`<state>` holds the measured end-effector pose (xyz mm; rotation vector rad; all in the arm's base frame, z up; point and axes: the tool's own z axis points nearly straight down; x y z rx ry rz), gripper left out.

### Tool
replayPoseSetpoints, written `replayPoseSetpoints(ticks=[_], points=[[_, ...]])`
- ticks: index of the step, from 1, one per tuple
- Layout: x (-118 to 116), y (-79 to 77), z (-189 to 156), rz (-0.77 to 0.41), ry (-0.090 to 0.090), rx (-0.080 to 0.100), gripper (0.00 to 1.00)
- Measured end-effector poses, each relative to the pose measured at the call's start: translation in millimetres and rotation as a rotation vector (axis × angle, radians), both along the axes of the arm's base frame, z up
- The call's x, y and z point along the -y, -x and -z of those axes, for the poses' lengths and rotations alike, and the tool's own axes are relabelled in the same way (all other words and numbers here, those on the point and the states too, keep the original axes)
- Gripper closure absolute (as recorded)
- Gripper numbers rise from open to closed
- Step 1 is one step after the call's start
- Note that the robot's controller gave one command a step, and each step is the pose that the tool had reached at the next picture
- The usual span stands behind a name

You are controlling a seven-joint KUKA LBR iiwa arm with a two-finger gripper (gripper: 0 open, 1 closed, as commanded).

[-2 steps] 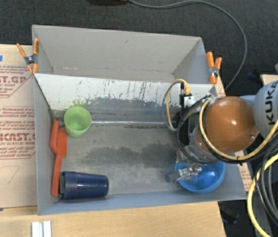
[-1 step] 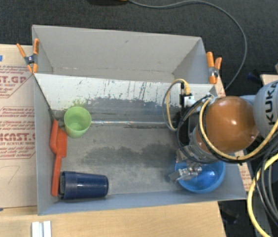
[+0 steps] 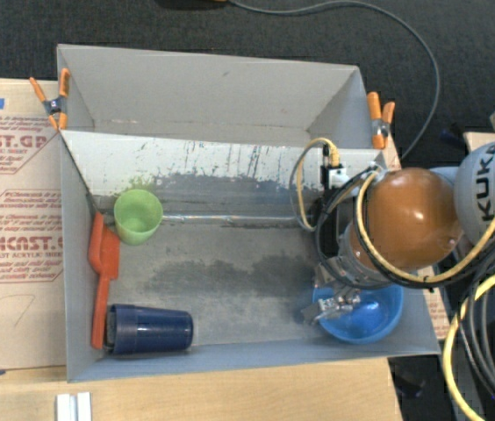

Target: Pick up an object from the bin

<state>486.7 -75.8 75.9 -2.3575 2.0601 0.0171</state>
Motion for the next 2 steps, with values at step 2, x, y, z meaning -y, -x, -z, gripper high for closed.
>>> replayPoseSetpoints(ticks=[2], points=[[-3.2,-0.1,-22.0,0.001,-0.005,0.000,1.00]])
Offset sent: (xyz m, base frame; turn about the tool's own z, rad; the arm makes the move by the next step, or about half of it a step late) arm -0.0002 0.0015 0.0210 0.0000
